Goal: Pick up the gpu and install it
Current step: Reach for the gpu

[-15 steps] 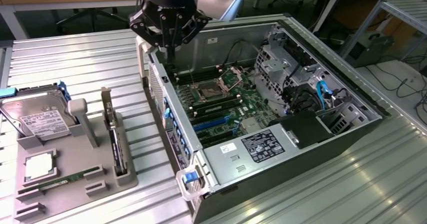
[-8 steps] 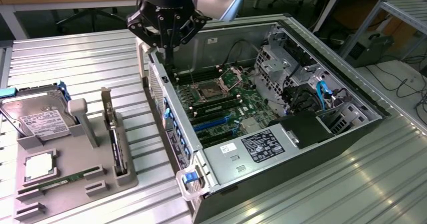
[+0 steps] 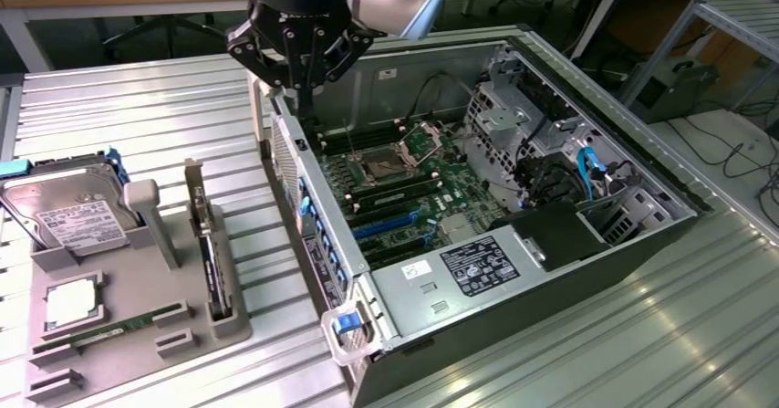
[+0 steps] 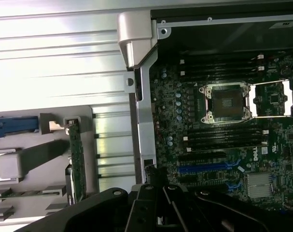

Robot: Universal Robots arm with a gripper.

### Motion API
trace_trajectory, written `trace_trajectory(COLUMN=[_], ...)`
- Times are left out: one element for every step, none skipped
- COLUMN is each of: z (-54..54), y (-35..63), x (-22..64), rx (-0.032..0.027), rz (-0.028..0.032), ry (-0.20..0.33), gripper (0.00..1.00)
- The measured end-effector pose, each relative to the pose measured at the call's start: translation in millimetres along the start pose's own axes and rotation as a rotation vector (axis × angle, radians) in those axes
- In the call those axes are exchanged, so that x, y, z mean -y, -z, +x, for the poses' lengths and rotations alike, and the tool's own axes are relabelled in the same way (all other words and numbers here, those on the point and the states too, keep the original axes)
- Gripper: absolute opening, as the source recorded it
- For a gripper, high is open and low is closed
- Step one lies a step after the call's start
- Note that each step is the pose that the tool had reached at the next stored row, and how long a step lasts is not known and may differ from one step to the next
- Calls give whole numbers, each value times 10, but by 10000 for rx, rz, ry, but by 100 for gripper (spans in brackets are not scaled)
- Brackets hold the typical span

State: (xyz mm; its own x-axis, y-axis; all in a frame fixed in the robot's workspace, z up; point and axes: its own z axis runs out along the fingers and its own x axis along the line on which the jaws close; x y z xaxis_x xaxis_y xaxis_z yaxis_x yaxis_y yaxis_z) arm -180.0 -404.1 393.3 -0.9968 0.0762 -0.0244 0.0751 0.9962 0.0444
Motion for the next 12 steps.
trace_trajectory(z=[5,9,13,17,22,26,30,35,40,46,53,59], y=[0,1,1,1,1,1,1,2,2,2,3,2], x=[2,3,4,6,7,9,10,12,13,15,17,19], rx=[0,-1,0,0,0,0,0,0,0,0,0,0], rz=[0,1,1,1,1,0,0,0,0,1,1,0], ry=[0,0,0,0,0,0,0,0,0,0,0,0], gripper=[11,11,11,11,11,11,11,11,11,11,11,11])
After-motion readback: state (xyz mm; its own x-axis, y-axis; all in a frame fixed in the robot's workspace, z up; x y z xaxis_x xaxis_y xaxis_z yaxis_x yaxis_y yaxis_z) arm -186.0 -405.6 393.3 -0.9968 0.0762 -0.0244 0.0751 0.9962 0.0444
